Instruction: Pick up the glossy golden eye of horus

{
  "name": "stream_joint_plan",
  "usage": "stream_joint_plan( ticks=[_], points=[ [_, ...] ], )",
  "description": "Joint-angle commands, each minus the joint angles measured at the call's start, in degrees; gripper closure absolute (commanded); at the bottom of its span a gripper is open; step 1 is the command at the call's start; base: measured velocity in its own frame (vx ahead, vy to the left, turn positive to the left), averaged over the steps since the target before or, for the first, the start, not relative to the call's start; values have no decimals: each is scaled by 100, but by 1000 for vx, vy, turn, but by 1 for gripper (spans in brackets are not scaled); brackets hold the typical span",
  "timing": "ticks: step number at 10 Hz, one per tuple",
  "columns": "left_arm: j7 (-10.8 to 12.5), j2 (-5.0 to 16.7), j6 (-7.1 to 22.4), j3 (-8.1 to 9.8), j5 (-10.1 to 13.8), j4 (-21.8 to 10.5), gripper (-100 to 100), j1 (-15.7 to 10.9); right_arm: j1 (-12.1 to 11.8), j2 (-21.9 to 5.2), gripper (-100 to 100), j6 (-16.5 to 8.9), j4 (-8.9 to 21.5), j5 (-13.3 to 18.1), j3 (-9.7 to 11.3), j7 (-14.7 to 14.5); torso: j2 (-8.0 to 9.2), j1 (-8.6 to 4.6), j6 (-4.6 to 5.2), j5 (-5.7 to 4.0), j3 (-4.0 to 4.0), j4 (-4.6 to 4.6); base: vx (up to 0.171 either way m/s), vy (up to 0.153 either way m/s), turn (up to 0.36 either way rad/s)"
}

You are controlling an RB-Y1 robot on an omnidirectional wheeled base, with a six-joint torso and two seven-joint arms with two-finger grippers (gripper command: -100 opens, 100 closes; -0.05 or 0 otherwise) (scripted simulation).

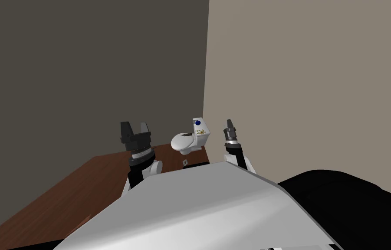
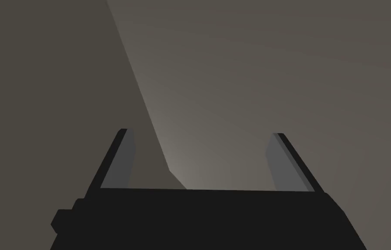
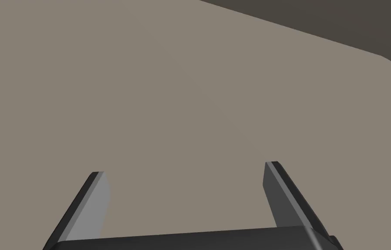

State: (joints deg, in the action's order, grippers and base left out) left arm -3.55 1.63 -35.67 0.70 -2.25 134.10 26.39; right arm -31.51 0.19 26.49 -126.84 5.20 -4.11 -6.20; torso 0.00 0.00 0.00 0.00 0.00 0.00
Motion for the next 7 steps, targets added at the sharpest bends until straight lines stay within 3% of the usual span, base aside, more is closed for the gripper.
stream_joint_plan(
  ticks=[1,7],
  points=[
    [0,0,0,0,0,0,0,0,2,-188,-100,-17,46,53,5,-47,0,0,0,0,0,0,0,25,30],
    [0,-1,0,-1,0,0,0,0,-13,-1058,-100,-209,511,615,-38,-585,-2,32,0,7,-1,-1,4,75,50]
  ],
)
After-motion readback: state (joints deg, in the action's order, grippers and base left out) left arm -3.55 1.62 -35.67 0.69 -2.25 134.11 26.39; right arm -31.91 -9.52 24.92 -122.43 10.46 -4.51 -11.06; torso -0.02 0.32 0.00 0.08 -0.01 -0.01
